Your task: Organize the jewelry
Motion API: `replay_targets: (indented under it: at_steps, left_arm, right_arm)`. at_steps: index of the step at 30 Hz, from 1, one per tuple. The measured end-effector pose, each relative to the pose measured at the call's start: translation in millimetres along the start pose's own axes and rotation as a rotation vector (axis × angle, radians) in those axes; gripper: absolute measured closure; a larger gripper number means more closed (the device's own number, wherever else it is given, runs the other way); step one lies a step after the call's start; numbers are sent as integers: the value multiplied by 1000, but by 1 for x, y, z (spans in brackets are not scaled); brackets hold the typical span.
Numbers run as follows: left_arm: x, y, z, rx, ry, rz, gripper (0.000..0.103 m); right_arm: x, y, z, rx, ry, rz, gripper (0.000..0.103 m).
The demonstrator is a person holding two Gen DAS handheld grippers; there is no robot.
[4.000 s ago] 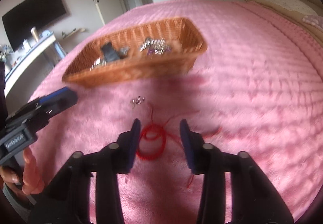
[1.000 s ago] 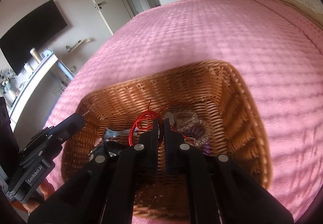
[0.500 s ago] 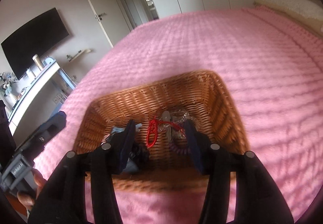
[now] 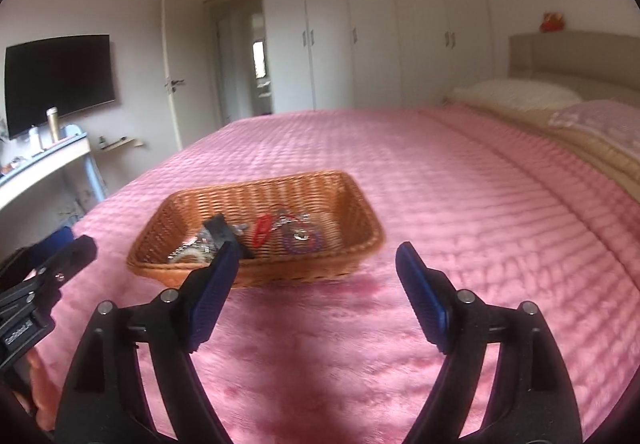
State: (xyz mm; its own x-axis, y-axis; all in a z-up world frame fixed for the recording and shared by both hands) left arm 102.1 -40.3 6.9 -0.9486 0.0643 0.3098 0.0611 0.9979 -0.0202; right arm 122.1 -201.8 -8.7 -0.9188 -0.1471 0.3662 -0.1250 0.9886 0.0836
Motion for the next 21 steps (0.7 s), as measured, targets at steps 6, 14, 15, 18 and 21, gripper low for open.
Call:
replay_targets:
  at_steps: [6, 14, 15, 18, 21]
  left_arm:
    - [10, 18, 9, 28, -115, -84, 27]
    - [-3, 24, 17, 58, -72, -60, 20]
    - [-3, 23, 17, 53, -74, -65, 19]
    - [-1, 18, 18, 32, -77, -79, 14]
    - [1, 15, 18, 15, -82, -92, 12]
  right_arm:
    - [3, 3, 11, 38, -50, 31, 24]
    - [0, -2, 17, 6, -51, 24, 20]
    - [1, -2, 16, 6, -52, 25, 20]
    - [3, 1, 17, 22, -56, 33, 19]
    - [4, 6, 17, 50, -60, 45, 17]
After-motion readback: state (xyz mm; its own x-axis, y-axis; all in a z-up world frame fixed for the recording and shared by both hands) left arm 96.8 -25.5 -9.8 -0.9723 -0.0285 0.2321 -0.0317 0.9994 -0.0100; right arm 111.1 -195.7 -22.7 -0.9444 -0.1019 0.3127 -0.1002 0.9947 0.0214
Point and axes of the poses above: each gripper's, at about its wrist camera, not at the fingertips, and x roughly against the way its jaws point, y to its left, z to its underside, the point moved 9 cm from there along -x, roughly the way its jaws point, and after that the axes turned 2 degrees about -z, right-handed, at the moved point
